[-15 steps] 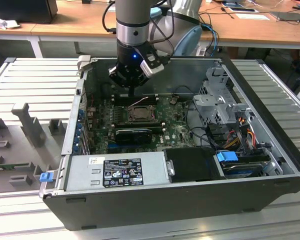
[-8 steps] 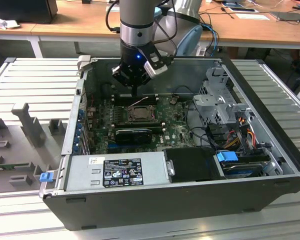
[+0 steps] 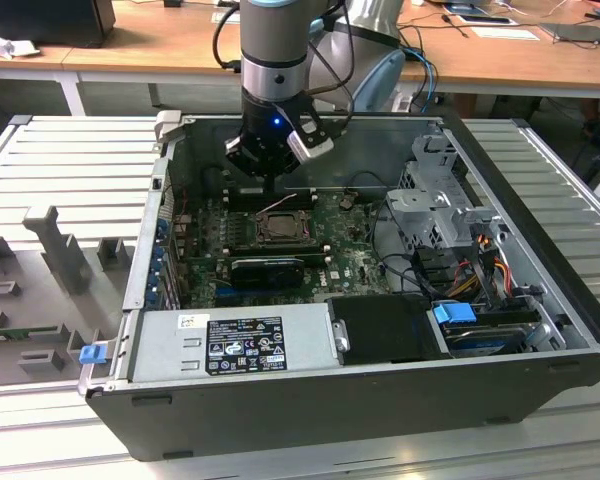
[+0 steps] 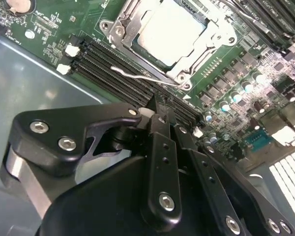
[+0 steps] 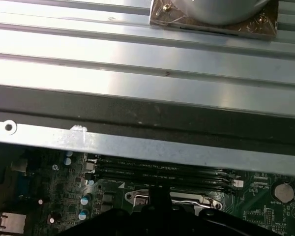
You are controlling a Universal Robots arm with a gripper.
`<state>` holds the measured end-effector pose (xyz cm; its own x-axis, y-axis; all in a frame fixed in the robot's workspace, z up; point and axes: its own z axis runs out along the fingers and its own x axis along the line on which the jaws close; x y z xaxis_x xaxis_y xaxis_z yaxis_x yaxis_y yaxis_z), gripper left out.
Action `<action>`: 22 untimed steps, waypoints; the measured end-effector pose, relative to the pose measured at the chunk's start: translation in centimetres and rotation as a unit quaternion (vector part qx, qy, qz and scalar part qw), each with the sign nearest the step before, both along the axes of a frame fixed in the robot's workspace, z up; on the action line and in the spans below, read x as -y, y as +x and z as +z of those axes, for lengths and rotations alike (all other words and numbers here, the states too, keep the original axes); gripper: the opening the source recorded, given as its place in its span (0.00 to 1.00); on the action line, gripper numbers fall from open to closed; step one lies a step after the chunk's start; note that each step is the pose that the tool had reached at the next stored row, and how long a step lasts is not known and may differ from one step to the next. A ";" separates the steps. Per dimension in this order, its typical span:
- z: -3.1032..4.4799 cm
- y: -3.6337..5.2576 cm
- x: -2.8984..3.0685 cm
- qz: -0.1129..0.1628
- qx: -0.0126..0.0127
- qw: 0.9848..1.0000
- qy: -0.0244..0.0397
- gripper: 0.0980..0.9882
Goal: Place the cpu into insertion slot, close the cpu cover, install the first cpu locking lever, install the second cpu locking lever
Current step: 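Install the first cpu locking lever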
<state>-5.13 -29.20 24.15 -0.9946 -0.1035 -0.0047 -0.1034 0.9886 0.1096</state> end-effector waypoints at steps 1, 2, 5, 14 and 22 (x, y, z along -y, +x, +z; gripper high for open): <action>-0.07 0.00 0.00 0.000 0.000 1.000 0.000 0.01; -0.12 0.00 0.00 0.000 0.000 1.000 0.000 0.01; -0.39 0.26 0.00 -0.001 0.000 1.000 0.000 0.01; -1.25 1.86 -0.28 -0.003 0.000 1.000 0.000 0.01; -1.93 2.78 -0.33 -0.021 0.000 1.000 0.000 0.01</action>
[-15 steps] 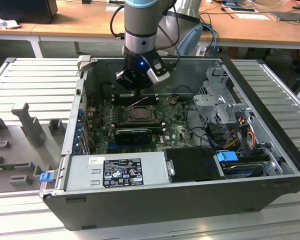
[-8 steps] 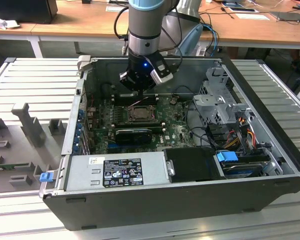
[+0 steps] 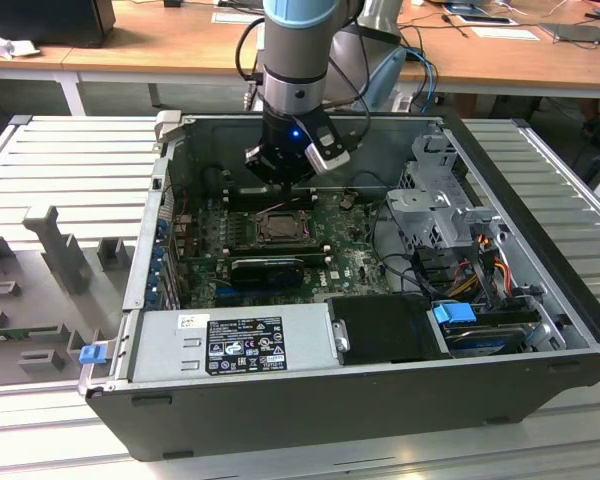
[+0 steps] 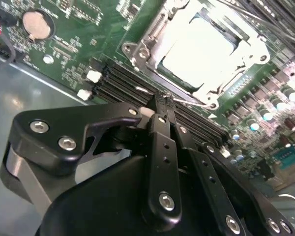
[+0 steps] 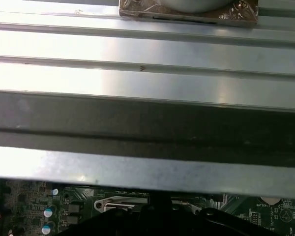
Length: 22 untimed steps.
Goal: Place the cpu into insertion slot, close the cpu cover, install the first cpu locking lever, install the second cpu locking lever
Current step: 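Install the first cpu locking lever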
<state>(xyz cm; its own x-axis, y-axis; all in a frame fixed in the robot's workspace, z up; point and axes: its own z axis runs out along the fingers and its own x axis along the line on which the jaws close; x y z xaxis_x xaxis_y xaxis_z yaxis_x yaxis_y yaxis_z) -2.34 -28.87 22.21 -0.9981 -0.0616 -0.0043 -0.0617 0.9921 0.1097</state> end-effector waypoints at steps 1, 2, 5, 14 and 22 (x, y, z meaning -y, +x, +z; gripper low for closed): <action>-0.09 0.14 0.00 0.000 0.000 1.000 0.000 0.01; -0.24 0.35 -0.01 0.000 0.000 1.000 0.000 0.01; -0.71 0.63 -0.01 0.000 0.000 1.000 0.000 0.01; -1.32 0.72 0.00 0.000 0.000 1.000 -0.001 0.01; -1.75 0.86 -0.01 0.000 0.000 1.000 -0.007 0.01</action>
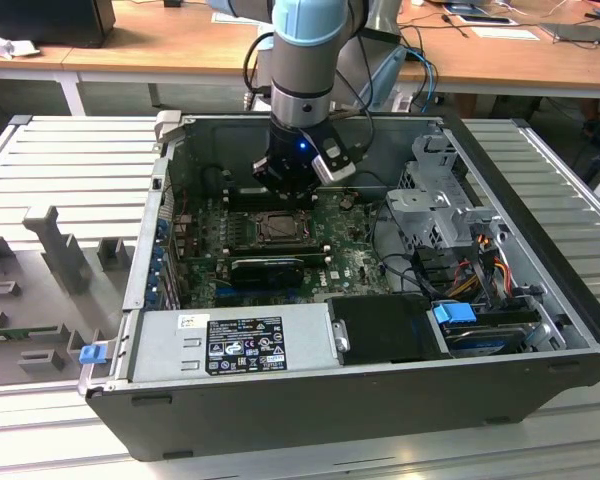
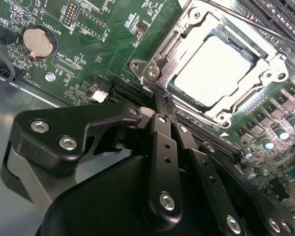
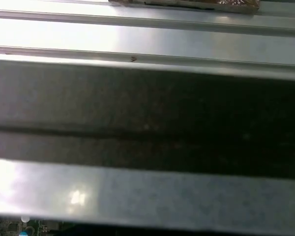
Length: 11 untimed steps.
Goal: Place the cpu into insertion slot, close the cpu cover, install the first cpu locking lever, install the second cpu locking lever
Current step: 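Install the first cpu locking lever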
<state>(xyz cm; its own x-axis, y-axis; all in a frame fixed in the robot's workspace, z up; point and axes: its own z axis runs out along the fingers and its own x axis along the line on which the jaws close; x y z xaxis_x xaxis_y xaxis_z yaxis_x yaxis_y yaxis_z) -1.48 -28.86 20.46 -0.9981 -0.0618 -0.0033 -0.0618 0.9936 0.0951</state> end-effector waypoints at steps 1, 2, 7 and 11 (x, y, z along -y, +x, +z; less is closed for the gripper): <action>-0.02 0.00 0.00 0.000 0.000 1.000 0.000 0.01; -0.05 0.00 0.01 0.000 0.000 1.000 -0.001 0.01; -0.31 0.00 0.00 0.000 0.000 1.000 -0.001 0.01; -0.33 0.00 0.00 0.000 0.000 1.000 0.004 0.01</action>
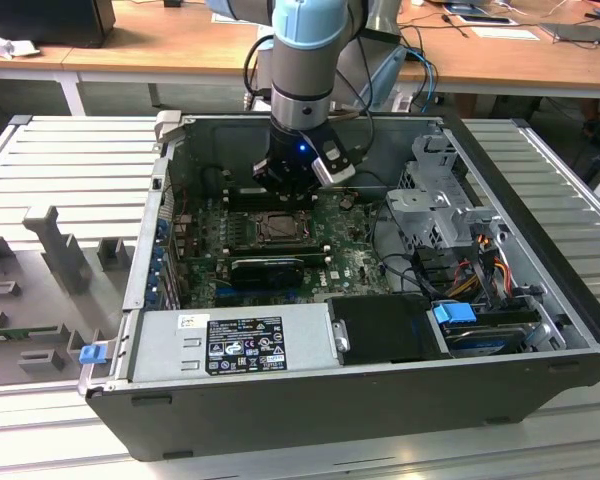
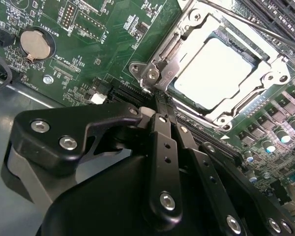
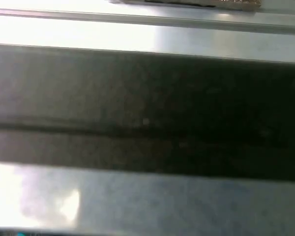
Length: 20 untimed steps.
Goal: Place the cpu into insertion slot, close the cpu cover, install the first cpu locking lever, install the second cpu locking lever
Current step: 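Install the first cpu locking lever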
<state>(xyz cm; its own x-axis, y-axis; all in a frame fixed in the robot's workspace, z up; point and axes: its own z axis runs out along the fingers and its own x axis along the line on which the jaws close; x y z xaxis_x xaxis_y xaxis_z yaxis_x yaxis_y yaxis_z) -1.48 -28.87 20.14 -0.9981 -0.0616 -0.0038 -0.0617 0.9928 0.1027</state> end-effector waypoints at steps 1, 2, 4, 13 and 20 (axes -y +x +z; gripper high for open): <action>0.00 0.00 0.00 0.000 0.000 1.000 0.001 0.01; 0.06 0.00 0.00 0.000 0.000 1.000 0.001 0.01; 0.59 0.00 -0.01 0.000 0.000 1.000 0.001 0.01; 1.98 0.01 0.35 0.000 0.000 1.000 0.000 0.01; 1.98 0.01 0.64 0.000 0.000 1.000 0.000 0.01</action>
